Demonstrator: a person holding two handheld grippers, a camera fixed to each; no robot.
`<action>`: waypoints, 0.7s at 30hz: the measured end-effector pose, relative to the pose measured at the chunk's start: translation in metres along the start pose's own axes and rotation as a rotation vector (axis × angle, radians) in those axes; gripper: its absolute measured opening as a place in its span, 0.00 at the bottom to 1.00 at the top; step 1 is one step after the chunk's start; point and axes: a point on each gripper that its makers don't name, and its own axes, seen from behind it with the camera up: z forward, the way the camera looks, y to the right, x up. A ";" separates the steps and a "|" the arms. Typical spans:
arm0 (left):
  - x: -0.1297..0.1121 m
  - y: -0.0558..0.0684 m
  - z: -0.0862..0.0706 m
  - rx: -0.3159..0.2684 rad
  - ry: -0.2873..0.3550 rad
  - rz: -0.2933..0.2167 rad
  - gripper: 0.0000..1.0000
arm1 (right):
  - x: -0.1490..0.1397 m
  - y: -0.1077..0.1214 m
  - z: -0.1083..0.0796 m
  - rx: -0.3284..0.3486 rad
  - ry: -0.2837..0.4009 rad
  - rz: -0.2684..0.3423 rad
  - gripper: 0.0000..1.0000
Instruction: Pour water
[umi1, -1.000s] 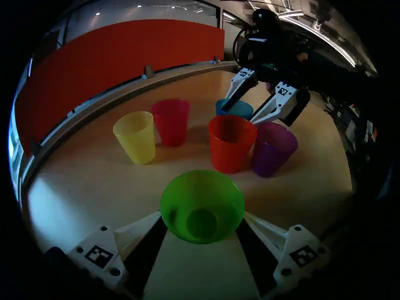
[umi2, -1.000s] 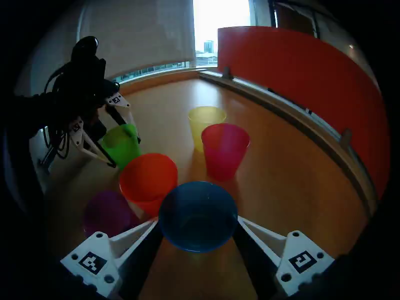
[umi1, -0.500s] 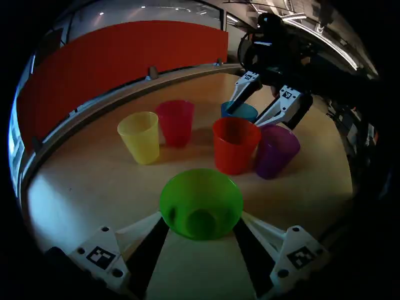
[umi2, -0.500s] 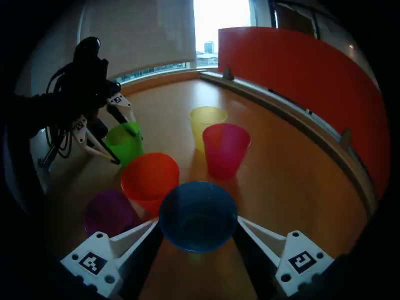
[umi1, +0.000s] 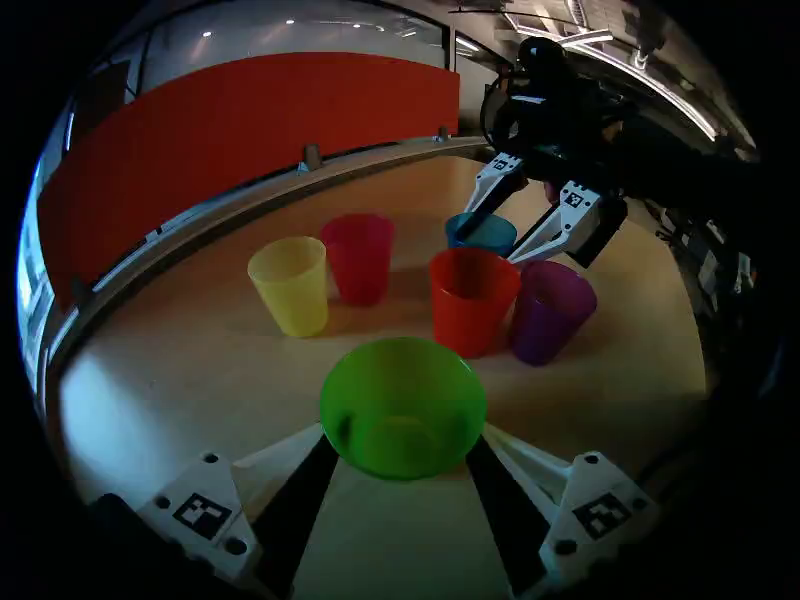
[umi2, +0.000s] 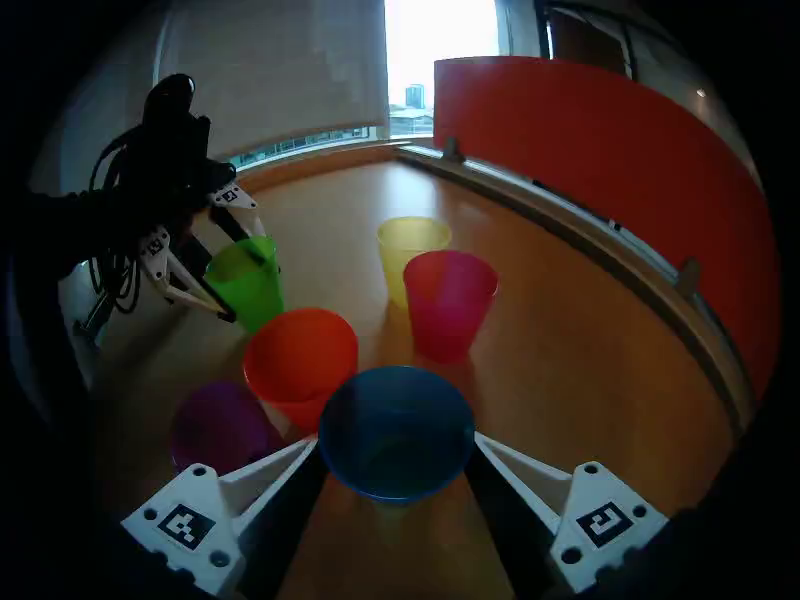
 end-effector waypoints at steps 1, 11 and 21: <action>0.001 0.000 -0.001 0.002 0.002 0.000 0.81 | 0.001 0.000 -0.001 -0.003 0.003 0.001 0.90; 0.016 0.003 -0.019 0.034 0.039 0.006 0.81 | 0.014 0.001 -0.018 -0.032 0.055 0.007 0.90; 0.034 0.006 -0.040 0.075 0.089 -0.014 0.81 | 0.035 -0.003 -0.044 -0.079 0.145 0.029 0.90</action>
